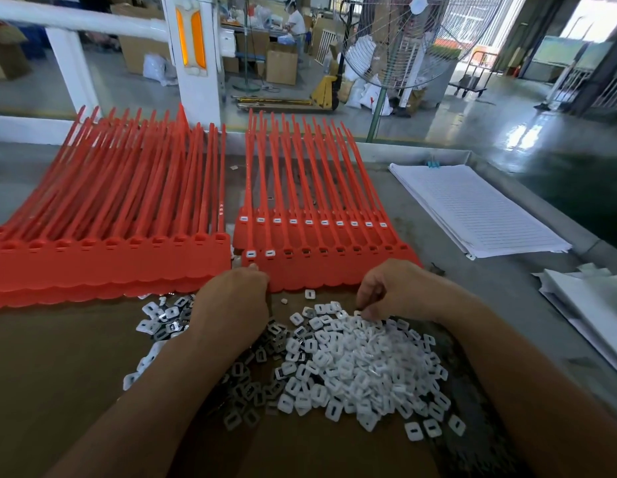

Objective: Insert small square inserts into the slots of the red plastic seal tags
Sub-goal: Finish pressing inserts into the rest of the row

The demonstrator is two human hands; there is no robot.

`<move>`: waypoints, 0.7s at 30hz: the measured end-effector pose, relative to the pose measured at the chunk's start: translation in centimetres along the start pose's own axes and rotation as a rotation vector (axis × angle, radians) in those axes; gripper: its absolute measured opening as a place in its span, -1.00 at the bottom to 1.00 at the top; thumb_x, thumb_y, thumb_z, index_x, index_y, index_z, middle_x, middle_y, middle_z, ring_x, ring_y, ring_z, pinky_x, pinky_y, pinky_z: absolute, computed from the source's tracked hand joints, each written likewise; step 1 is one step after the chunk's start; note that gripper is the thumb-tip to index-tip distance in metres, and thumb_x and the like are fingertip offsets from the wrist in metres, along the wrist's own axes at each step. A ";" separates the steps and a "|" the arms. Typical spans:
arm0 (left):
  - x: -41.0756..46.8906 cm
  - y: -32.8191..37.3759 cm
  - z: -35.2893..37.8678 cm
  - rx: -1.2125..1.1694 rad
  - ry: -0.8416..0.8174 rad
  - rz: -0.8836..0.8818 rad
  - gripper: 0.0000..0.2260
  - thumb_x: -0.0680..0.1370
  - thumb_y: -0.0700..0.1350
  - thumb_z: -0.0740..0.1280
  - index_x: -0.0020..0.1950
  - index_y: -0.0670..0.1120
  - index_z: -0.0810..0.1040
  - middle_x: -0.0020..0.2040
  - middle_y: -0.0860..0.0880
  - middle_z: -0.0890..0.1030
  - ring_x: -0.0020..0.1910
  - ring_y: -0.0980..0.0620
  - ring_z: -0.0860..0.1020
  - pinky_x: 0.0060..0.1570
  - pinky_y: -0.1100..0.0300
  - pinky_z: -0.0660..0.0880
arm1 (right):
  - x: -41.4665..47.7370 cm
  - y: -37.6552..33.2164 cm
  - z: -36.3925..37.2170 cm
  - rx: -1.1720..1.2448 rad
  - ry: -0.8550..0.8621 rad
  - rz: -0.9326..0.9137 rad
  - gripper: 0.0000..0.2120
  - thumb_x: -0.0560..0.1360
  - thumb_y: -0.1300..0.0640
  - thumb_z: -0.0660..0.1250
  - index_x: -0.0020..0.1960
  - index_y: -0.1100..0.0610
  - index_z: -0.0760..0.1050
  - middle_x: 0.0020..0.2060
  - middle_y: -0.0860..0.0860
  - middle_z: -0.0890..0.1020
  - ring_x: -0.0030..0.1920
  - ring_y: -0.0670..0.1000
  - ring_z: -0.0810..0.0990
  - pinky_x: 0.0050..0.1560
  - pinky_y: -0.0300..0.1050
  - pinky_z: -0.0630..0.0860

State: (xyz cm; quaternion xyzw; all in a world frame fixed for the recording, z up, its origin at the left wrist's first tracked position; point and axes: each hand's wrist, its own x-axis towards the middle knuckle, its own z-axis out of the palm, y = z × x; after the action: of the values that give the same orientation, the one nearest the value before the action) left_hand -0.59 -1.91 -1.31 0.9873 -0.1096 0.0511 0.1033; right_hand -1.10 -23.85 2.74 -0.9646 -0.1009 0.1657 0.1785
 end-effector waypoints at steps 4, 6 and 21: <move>0.0 0.0 0.0 0.009 -0.007 0.003 -0.67 0.51 -0.24 0.10 0.20 -0.05 0.50 0.25 0.02 0.49 0.16 0.01 0.49 0.07 0.14 0.43 | 0.1 -0.4 0.3 -0.017 -0.004 0.004 -0.92 0.39 0.16 0.44 -0.17 0.00 0.59 -0.31 -0.25 0.51 -0.26 -0.29 0.46 -0.30 -0.43 0.34; 0.0 0.0 0.0 0.008 -0.008 0.008 -0.67 0.51 -0.24 0.10 0.19 -0.05 0.50 0.24 0.01 0.49 0.15 0.01 0.49 0.06 0.15 0.43 | 0.1 -0.5 0.4 -0.010 -0.011 0.008 -0.88 0.39 0.18 0.43 -0.22 -0.02 0.54 -0.31 -0.23 0.51 -0.28 -0.28 0.46 -0.33 -0.43 0.34; 0.0 0.1 -0.1 0.021 -0.032 0.008 -0.66 0.52 -0.24 0.09 0.23 -0.06 0.47 0.28 -0.01 0.47 0.19 0.00 0.47 0.11 0.12 0.43 | 1.3 -1.7 -0.1 0.286 0.137 -0.029 -0.82 0.43 0.21 0.39 -0.23 -0.07 0.54 -0.29 -0.15 0.59 -0.26 -0.23 0.54 -0.25 -0.35 0.38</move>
State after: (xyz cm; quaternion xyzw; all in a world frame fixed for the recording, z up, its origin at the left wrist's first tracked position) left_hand -0.66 -1.95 -1.18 0.9885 -0.1145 0.0370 0.0912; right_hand -0.07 -22.01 3.05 -0.9369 -0.0776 0.1097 0.3227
